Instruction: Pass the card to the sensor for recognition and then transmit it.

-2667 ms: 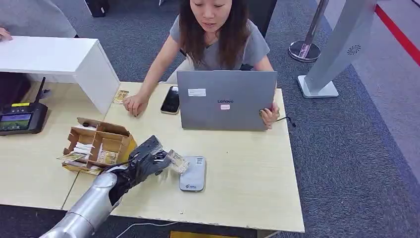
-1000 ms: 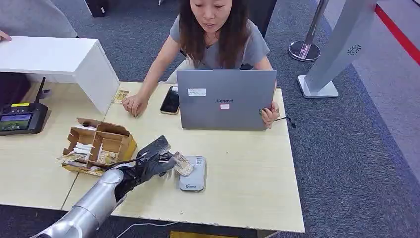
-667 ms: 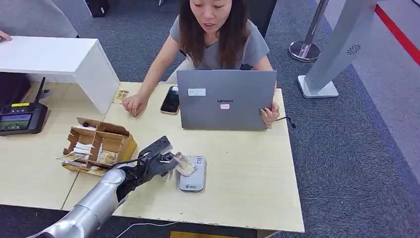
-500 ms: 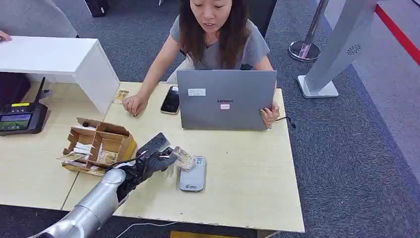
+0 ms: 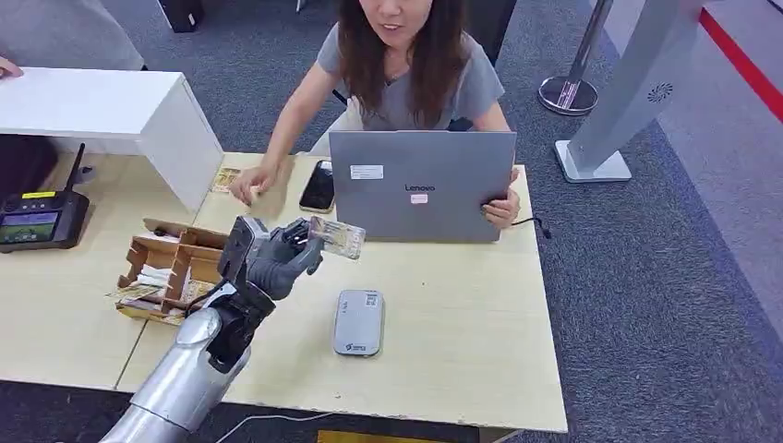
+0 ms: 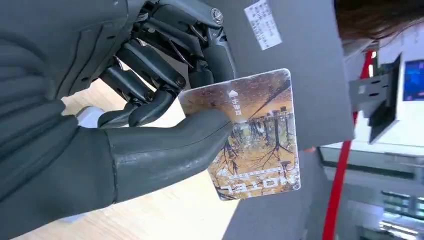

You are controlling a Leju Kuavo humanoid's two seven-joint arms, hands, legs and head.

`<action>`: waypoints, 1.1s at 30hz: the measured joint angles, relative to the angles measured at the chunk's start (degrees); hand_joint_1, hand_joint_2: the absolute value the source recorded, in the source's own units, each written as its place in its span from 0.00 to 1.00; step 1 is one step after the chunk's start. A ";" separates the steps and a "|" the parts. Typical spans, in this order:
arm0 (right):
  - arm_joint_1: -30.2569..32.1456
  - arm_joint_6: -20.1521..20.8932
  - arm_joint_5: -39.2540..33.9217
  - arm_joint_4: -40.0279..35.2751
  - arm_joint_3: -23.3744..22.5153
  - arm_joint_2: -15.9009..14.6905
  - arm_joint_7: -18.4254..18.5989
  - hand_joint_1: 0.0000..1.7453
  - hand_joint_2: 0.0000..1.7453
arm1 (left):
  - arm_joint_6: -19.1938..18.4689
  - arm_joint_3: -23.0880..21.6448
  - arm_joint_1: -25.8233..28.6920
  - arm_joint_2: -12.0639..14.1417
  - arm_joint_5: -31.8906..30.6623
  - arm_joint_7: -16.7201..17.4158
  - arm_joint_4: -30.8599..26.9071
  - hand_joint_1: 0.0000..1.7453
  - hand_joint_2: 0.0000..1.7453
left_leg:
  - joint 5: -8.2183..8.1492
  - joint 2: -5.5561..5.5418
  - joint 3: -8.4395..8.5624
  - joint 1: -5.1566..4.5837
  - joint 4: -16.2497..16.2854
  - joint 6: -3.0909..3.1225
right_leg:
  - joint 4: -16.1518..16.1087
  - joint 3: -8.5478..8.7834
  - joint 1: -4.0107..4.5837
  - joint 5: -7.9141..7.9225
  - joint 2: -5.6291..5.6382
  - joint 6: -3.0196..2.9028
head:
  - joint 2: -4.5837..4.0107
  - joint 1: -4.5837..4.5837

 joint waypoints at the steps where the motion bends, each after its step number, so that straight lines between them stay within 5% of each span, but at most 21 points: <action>1: 0.00 0.00 -0.04 0.00 0.00 0.00 -0.04 0.00 1.00 | -0.35 0.42 0.26 -0.09 0.31 -0.37 -0.55 1.00 1.00 | 0.00 0.00 0.00 0.00 0.00 0.00 | 0.00 0.00 0.00 0.00 0.00 0.00 | 0.02 0.00; 4: 0.02 -0.17 -0.81 0.00 0.00 0.00 -0.26 0.00 1.00 | -0.33 1.99 1.01 -0.33 0.83 -1.09 -3.10 1.00 1.00 | 0.00 0.01 0.00 0.00 0.00 0.00 | 0.01 0.00 0.00 0.00 0.01 0.00 | 0.00 0.02; 7: 0.08 -0.61 -1.16 0.00 0.00 -0.02 -0.37 0.00 1.00 | 4.38 3.74 1.25 -0.26 -1.82 -1.55 -5.03 1.00 1.00 | 0.00 0.01 -0.01 0.00 0.00 0.00 | 0.01 0.00 0.00 0.00 0.01 0.00 | 0.00 0.00; 14: 1.04 -2.32 -2.64 0.00 -0.17 -0.11 0.00 0.00 1.00 | 30.21 12.97 0.68 0.09 -12.67 -3.06 -6.49 1.00 1.00 | 0.00 0.02 0.00 0.04 0.00 -0.01 | 0.01 -0.02 0.03 0.00 0.02 0.00 | 0.00 0.00; 16: 1.07 -2.32 -2.82 0.00 -0.17 -0.11 0.15 0.00 1.00 | 34.56 15.44 0.27 0.33 -15.55 -4.48 -6.42 1.00 1.00 | 0.01 0.00 0.00 0.04 0.00 -0.02 | 0.01 -0.02 0.03 0.00 0.01 0.00 | 0.00 0.00; 23: 1.01 -2.14 -2.82 0.00 -0.20 -0.11 0.31 0.00 1.00 | 37.18 21.70 -0.28 0.68 -16.66 -5.29 -6.36 1.00 1.00 | 0.01 0.01 -0.01 0.00 0.00 -0.02 | 0.02 -0.01 0.03 0.00 0.02 0.00 | 0.02 0.02; 33: 0.96 -2.05 -2.93 0.00 -0.26 -0.11 0.31 0.00 1.00 | 36.46 24.08 -0.53 0.55 -16.00 -5.09 -6.10 1.00 1.00 | 0.01 0.00 -0.01 0.00 0.00 -0.01 | 0.01 -0.02 0.01 0.00 0.00 0.00 | 0.00 0.00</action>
